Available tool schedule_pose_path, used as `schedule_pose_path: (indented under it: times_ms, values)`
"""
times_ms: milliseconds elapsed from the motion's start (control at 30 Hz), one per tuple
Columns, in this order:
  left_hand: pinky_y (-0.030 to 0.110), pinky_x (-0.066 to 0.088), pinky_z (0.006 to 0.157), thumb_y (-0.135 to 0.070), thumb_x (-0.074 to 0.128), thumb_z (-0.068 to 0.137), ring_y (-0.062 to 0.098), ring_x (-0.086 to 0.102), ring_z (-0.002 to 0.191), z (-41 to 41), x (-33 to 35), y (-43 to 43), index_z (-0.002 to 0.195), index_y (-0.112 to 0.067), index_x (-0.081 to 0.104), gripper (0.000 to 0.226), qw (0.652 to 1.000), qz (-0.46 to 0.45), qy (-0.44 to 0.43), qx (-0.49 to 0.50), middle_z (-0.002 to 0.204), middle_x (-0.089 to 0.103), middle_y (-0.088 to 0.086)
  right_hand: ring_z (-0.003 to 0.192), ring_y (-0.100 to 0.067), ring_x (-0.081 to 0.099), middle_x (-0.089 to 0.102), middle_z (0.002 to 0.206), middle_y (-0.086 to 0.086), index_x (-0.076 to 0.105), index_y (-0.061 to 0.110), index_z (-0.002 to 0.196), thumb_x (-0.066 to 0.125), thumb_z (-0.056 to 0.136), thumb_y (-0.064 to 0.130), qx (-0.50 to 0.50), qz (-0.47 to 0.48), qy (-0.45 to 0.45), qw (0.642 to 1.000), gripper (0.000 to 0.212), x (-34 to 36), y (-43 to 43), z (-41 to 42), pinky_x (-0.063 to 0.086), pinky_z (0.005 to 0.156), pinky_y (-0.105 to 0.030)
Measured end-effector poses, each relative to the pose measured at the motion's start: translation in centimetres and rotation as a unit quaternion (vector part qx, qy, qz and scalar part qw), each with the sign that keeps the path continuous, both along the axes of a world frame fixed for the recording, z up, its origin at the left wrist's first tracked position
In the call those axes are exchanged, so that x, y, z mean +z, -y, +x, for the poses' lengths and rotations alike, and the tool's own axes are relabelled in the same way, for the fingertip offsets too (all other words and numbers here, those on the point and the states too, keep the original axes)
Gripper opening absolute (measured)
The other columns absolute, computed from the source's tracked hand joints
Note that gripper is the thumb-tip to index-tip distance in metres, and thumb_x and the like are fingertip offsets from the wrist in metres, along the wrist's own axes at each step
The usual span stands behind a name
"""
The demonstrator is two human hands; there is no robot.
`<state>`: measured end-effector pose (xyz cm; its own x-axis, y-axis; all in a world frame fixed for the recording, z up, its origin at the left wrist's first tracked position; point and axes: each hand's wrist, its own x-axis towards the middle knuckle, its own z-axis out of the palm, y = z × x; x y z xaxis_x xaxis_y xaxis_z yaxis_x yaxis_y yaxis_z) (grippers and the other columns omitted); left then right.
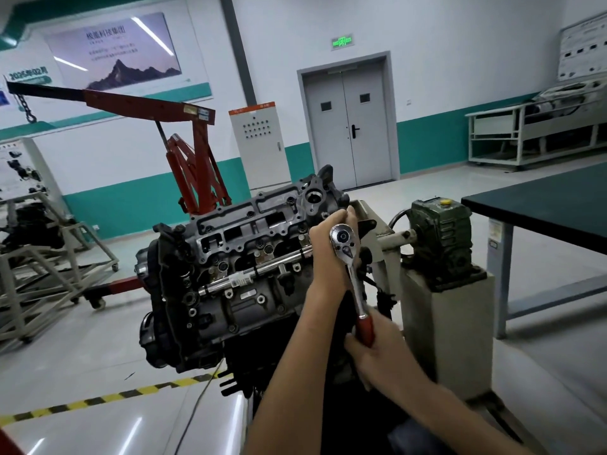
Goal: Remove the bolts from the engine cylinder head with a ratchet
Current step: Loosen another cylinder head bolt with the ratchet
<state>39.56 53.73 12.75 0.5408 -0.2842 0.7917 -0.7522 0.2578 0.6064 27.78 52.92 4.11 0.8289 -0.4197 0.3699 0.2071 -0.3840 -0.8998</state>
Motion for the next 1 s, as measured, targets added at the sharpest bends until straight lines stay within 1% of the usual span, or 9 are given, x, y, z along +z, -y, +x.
schedule_pose_path:
  times_ms: [167,233,300,400,467,600,667,800,1000]
  values:
    - [0.023,0.024,0.048,-0.009,0.058,0.094,0.008,0.028,0.047,1.1,1.3,-1.4,0.051,-0.021,0.034,0.051,0.982,0.164,0.094,-0.017,0.048,0.034,-0.007,0.05,-0.005,0.054,0.057,0.063,0.001,0.049,0.027,0.079,0.061,0.078,-0.001,0.006,-0.332,-0.097,0.938,0.03,6.0,9.9,-3.2,0.043,0.05,-0.019]
    - [0.023,0.022,0.047,-0.008,0.059,0.093,0.011,0.026,0.047,1.3,1.5,-1.5,0.05,-0.019,0.032,0.051,0.979,0.178,0.1,-0.024,0.048,0.031,-0.006,0.049,-0.001,0.052,0.053,0.059,0.011,0.051,0.028,0.089,0.062,0.079,0.008,-0.04,-0.445,-0.095,0.89,0.026,8.7,12.1,-3.3,0.037,0.051,-0.014]
    - [0.024,0.021,0.047,-0.008,0.057,0.094,0.012,0.027,0.046,1.4,1.2,-1.2,0.05,-0.01,0.036,0.049,0.988,0.136,0.066,-0.027,0.048,0.033,-0.002,0.052,0.001,0.051,0.05,0.06,0.015,0.054,0.026,0.096,0.063,0.079,0.01,-0.065,-0.468,-0.086,0.877,0.026,8.9,12.1,-3.0,0.034,0.052,-0.012]
    - [0.029,0.024,0.047,-0.006,0.053,0.097,0.015,0.031,0.046,0.9,0.6,-0.4,0.052,0.003,0.041,0.047,0.997,0.063,0.031,0.007,0.048,0.037,0.008,0.051,-0.01,0.052,0.056,0.064,-0.002,0.054,0.018,0.085,0.063,0.079,0.004,-0.043,-0.319,-0.084,0.943,0.018,5.4,9.0,-2.8,0.045,0.05,-0.023]
    - [0.033,0.025,0.047,-0.004,0.052,0.096,0.016,0.032,0.049,0.5,0.2,0.3,0.053,0.006,0.041,0.045,0.999,0.027,0.008,0.026,0.05,0.038,0.01,0.044,-0.006,0.043,0.05,0.055,-0.001,0.049,0.018,0.073,0.063,0.077,0.001,-0.061,-0.203,-0.045,0.976,0.022,2.7,5.6,-2.4,0.039,0.045,-0.016]
    - [0.031,0.026,0.047,0.001,0.053,0.093,0.016,0.032,0.051,0.3,0.1,1.0,0.054,0.004,0.04,0.041,0.998,-0.009,-0.021,0.061,0.052,0.036,0.01,0.037,-0.006,0.049,0.053,0.055,-0.001,0.051,0.023,0.084,0.059,0.083,0.003,-0.003,0.02,0.017,1.0,0.021,0.1,-1.3,-0.1,0.041,0.039,-0.019]
    - [0.03,0.027,0.047,0.002,0.053,0.093,0.015,0.032,0.051,0.4,0.2,0.7,0.054,-0.001,0.041,0.041,0.998,0.009,-0.004,0.058,0.052,0.036,0.01,0.034,-0.011,0.05,0.055,0.053,-0.001,0.05,0.023,0.084,0.056,0.084,0.002,0.024,0.047,0.023,0.998,0.021,-0.1,-2.0,0.4,0.04,0.036,-0.02]
    - [0.025,0.025,0.048,-0.003,0.055,0.094,0.009,0.031,0.048,0.7,0.6,-0.8,0.053,-0.009,0.04,0.044,0.995,0.09,0.039,-0.012,0.051,0.036,-0.003,0.039,-0.005,0.046,0.049,0.052,0.003,0.051,0.021,0.075,0.06,0.078,-0.005,-0.023,-0.182,-0.033,0.982,0.027,1.8,4.4,-1.5,0.037,0.04,-0.016]
    - [0.028,0.023,0.05,-0.009,0.058,0.094,0.016,0.029,0.05,1.4,1.5,-1.7,0.052,-0.005,0.038,0.046,0.978,0.189,0.088,-0.019,0.049,0.034,0.002,0.049,0.004,0.049,0.046,0.056,0.016,0.057,0.016,0.094,0.065,0.078,0.01,-0.094,-0.494,-0.074,0.861,0.019,8.7,12.5,-3.0,0.033,0.048,-0.008]
